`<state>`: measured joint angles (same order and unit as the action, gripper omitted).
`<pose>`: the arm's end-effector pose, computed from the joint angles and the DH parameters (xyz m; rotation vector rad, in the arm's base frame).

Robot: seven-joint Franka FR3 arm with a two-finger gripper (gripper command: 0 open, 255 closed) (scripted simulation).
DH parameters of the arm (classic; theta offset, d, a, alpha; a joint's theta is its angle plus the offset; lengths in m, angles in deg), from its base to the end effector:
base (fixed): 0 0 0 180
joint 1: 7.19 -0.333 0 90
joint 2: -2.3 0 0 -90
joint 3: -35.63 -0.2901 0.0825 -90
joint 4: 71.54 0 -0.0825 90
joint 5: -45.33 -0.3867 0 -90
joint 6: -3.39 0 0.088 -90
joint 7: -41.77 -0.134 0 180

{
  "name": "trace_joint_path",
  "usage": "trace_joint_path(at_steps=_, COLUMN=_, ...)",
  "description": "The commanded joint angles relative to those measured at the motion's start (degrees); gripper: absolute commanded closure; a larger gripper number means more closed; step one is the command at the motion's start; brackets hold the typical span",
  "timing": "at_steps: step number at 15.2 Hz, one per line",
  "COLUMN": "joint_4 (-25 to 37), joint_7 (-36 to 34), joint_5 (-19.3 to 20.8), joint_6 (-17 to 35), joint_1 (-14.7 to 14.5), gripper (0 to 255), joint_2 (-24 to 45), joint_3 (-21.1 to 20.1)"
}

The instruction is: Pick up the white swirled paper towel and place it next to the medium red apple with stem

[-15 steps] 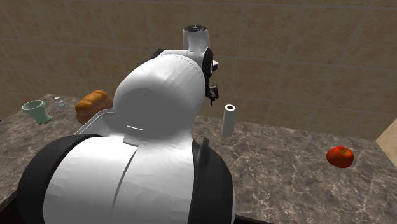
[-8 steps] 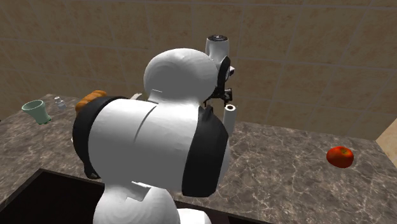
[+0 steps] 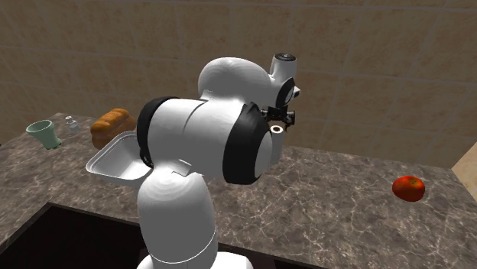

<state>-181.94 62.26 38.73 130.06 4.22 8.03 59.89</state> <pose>0.4977 -0.3443 0.4069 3.0474 -0.4901 0.3068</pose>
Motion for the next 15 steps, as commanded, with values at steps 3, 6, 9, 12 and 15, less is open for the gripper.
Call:
trace_joint_path(at_steps=3, joint_4=1.70, joint_7=1.54, joint_5=-2.54, joint_6=1.43, joint_1=1.05, gripper=0, joint_2=3.66, joint_3=0.23)
trace_joint_path(at_steps=6, joint_4=1.11, joint_7=2.12, joint_5=-3.44, joint_6=3.25, joint_1=1.22, gripper=0, joint_2=5.05, joint_3=0.02)
trace_joint_path(at_steps=9, joint_4=0.69, joint_7=2.64, joint_5=-4.25, joint_6=4.79, joint_1=1.39, gripper=0, joint_2=6.31, joint_3=-0.19)
trace_joint_path(at_steps=12, joint_4=0.70, joint_7=2.64, joint_5=-4.26, joint_6=4.78, joint_1=1.39, gripper=0, joint_2=6.31, joint_3=-0.20)
trace_joint_path(at_steps=15, joint_4=0.70, joint_7=2.64, joint_5=-4.25, joint_6=4.77, joint_1=1.39, gripper=0, joint_2=6.31, joint_3=-0.19)
